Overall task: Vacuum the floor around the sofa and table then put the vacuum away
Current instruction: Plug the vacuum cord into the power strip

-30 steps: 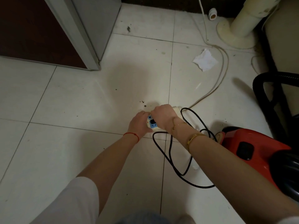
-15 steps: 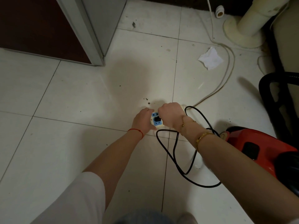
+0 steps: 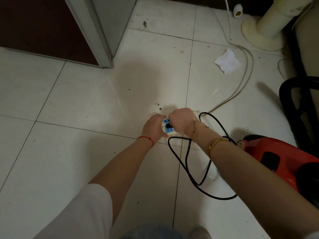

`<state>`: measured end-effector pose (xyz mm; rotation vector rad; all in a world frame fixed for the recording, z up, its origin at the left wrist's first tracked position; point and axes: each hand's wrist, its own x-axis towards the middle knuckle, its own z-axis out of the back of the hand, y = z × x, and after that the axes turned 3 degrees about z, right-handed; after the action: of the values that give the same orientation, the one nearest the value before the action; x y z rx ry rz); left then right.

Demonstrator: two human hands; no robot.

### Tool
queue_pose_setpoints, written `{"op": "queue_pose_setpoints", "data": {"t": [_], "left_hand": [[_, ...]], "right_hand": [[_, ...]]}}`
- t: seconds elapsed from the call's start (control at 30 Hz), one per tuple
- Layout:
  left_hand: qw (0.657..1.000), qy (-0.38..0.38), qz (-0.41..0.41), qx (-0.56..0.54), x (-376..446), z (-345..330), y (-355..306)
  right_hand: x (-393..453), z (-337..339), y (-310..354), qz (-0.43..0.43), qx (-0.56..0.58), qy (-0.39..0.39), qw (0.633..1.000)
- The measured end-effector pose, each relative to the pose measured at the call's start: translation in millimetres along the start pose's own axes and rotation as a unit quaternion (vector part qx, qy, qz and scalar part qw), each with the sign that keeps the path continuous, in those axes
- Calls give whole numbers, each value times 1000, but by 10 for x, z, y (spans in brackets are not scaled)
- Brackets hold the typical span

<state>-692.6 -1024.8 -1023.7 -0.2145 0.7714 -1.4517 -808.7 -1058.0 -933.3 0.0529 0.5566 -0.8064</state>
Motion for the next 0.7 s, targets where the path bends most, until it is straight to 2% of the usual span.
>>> {"op": "queue_pose_setpoints", "data": {"t": [0.57, 0.63, 0.7], "left_hand": [[999, 10, -7, 38, -18, -3, -10], [997, 26, -10, 65, -47, 21, -61], [995, 40, -10, 87, -60, 44, -89]], "right_hand": [[40, -166, 89, -11, 37, -11, 999], [17, -188, 88, -25, 57, -5, 998], [-12, -236, 97, -56, 99, -35, 993]]}}
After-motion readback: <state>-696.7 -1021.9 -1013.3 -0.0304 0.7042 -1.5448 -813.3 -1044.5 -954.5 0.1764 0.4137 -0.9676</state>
